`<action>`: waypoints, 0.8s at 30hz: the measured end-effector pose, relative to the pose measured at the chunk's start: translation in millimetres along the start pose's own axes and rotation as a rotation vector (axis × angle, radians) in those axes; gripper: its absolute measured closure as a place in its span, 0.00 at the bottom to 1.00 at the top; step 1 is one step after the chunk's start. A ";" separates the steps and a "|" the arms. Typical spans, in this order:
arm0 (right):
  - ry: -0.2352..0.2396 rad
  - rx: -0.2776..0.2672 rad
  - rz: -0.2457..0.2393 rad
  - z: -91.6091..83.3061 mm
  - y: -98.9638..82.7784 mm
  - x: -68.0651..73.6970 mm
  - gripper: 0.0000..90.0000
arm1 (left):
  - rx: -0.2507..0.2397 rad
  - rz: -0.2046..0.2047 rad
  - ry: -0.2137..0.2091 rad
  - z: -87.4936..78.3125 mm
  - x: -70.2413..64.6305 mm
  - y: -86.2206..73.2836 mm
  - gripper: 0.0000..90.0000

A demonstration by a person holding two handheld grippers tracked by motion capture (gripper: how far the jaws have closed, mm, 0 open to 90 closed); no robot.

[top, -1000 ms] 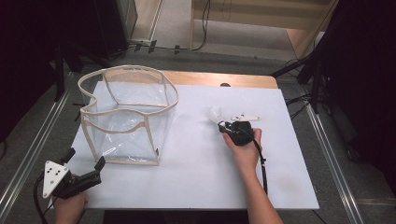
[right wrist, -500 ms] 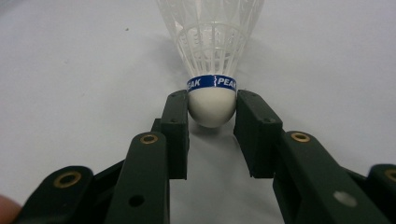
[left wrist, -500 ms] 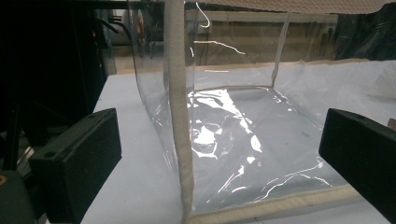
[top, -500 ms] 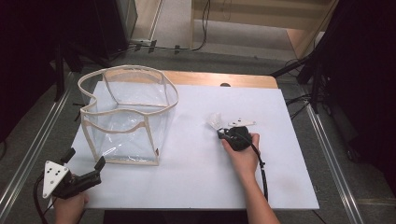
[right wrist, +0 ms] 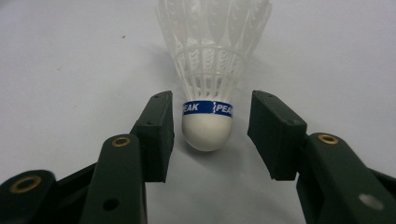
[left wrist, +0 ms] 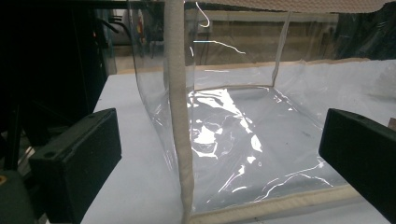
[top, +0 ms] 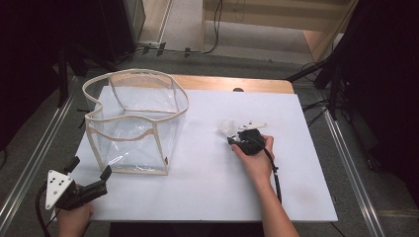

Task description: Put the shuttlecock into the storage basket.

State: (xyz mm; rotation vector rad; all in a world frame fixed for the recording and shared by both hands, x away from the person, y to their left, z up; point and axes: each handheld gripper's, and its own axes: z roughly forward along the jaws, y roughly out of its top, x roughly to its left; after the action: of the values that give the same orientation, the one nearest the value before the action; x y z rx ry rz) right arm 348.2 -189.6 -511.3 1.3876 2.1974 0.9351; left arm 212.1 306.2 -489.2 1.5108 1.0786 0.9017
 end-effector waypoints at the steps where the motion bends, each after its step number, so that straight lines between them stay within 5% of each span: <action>1: 0.000 0.004 0.000 1.8 -0.2 0.8 0.55 | 0.000 0.000 0.000 0.0 0.0 0.0 0.00; 5: -0.002 0.013 -0.005 5.9 -1.4 3.2 0.70 | -0.002 -0.002 -0.002 0.0 0.2 0.0 0.00; 18: 0.011 -0.059 0.023 -6.2 4.2 4.0 0.71 | -0.002 -0.003 -0.002 0.1 0.3 0.0 0.00; 24: 0.054 -0.106 0.009 -16.9 13.0 7.1 0.71 | 0.000 -0.001 -0.001 0.1 0.1 0.0 0.00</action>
State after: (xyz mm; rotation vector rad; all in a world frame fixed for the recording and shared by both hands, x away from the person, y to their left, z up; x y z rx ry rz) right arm 342.9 -185.0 -489.9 1.3393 2.1485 1.0873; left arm 212.3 306.3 -489.2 1.5103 1.0785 0.9009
